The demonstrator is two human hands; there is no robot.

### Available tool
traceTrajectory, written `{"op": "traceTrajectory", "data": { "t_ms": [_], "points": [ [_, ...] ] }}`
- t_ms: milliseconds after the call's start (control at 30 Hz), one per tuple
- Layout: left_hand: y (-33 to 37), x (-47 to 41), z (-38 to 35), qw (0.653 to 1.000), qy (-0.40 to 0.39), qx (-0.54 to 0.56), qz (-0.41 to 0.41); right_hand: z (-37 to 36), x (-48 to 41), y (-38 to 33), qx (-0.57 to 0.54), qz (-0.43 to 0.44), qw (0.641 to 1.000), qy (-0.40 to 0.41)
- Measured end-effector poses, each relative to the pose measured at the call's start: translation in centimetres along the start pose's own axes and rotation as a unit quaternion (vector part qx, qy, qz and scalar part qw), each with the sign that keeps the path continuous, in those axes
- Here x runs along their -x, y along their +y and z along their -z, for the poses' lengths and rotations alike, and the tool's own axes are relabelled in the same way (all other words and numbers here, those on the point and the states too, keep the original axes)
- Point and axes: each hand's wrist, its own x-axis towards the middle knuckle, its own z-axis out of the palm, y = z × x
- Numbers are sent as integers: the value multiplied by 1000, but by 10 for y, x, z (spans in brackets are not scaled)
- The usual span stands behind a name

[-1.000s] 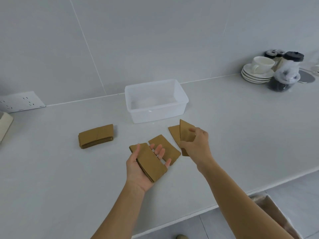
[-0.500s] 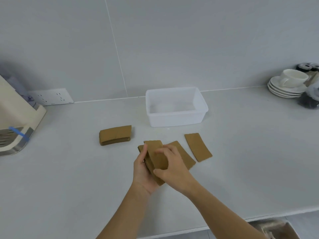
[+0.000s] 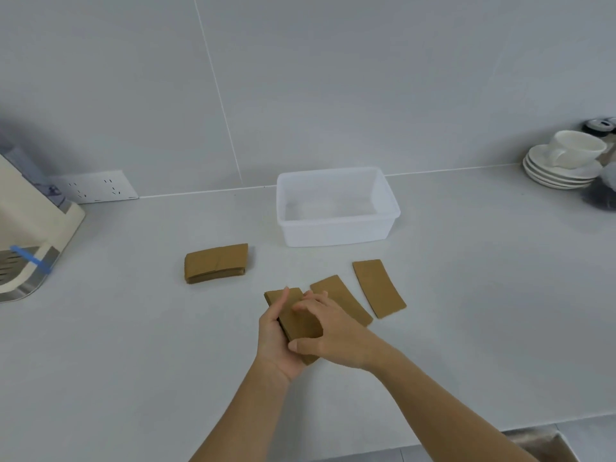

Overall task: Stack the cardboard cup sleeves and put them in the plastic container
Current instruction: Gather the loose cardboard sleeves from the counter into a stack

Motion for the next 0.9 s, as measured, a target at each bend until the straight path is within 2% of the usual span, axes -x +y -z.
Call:
{"op": "traceTrajectory", "data": {
  "t_ms": [100,233,333,433,500,700,900],
  "points": [
    [-1,-1,-4,1000,12,-7,5,25,-1,4,-4,-28,999,-23],
    [-5,-4,-10,998,-6,58,23,52,-8,17,-67,-72,993,70],
    [-5,-8,-11,997,-2,68,22,65,-15,31,35,-113,977,176],
    [-7,-11,-11,997,9,82,6,69,-21,47,152,-161,939,264],
    [-8,-12,-11,996,16,93,-3,66,-25,60,202,-175,918,294],
    [-10,-12,-9,994,23,101,-20,44,-32,94,277,-199,898,277],
    [-12,-15,-9,994,24,107,-25,39,-32,97,342,-197,884,250]
  ]
}}
